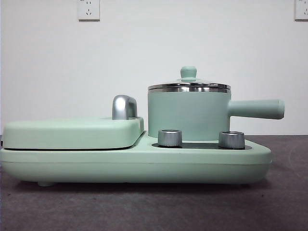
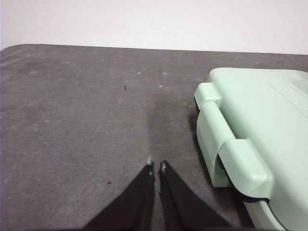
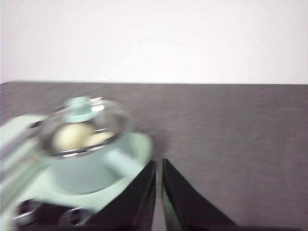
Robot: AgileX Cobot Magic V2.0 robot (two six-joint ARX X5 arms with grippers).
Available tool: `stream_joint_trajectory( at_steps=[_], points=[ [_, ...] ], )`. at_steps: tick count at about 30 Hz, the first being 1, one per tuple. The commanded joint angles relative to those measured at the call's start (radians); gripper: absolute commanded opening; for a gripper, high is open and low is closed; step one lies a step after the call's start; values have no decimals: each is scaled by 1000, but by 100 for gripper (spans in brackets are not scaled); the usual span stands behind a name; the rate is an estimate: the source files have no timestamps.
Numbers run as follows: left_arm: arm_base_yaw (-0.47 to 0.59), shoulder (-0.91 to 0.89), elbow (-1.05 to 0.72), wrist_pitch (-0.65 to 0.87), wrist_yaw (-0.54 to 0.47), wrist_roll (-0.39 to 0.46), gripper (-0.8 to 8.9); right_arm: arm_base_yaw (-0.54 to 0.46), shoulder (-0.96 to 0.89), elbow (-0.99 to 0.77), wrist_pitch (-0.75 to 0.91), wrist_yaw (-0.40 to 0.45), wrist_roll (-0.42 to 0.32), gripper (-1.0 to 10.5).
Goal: Put the buns in a small steamer
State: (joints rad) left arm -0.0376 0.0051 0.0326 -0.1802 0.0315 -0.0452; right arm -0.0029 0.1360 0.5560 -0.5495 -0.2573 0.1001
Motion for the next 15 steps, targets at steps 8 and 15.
stream_joint_trajectory(
  at_steps=[8,15],
  points=[
    [0,-2,-20,-6,1,-3,21,-91,-90,-320,163,119,-118,20],
    [0,-2,-19,-6,1,-3,21,-91,-132,-468,301,158,-146,20]
  ],
)
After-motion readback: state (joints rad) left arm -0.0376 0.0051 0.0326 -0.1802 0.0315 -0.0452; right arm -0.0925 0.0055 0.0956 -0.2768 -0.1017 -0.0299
